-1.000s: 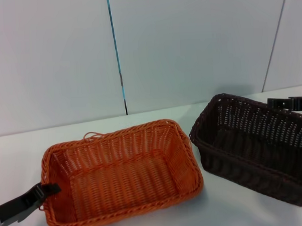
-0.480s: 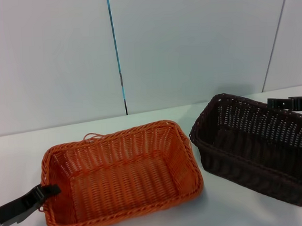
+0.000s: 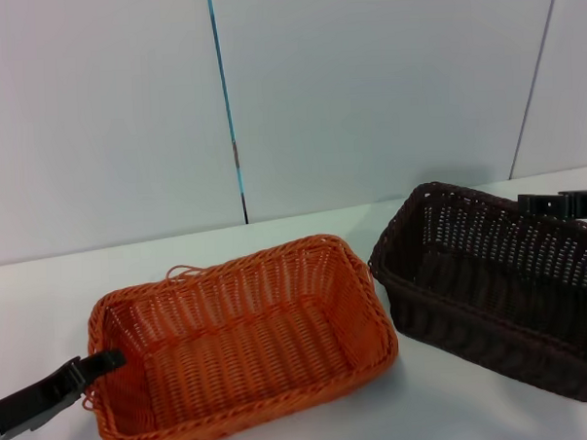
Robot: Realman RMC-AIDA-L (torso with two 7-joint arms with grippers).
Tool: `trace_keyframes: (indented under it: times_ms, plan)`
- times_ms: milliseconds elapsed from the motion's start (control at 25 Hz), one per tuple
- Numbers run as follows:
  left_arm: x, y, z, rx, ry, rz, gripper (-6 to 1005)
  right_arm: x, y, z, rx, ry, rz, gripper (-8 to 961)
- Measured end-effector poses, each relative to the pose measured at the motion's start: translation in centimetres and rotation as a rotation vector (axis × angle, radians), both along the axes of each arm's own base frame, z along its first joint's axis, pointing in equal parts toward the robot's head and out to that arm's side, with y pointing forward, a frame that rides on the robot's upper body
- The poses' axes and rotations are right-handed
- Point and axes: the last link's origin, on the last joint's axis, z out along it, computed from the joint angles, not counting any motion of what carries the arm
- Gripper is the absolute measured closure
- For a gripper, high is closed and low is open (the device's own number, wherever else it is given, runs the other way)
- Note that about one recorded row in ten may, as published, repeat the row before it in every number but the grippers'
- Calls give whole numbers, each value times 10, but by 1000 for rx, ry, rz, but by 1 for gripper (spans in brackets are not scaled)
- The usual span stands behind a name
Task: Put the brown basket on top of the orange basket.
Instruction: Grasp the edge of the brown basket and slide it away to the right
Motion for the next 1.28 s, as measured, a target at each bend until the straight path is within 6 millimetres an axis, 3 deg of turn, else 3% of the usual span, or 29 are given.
trace_keyframes:
  times_ms: [560,800,1000,1280]
  plan:
    - [1,2,1,5,37,-38,277,1,0,-1,1,1,-4,160]
    - [-2,4,5,25,64,-47,91,1,1,0,6,0,-4,160]
    - [-7,8,15,66,93,-51,91,1,1,0,7,0,-4,160]
    - [-11,23,47,178,148,-81,92,1,1,0,10,0,-4,159]
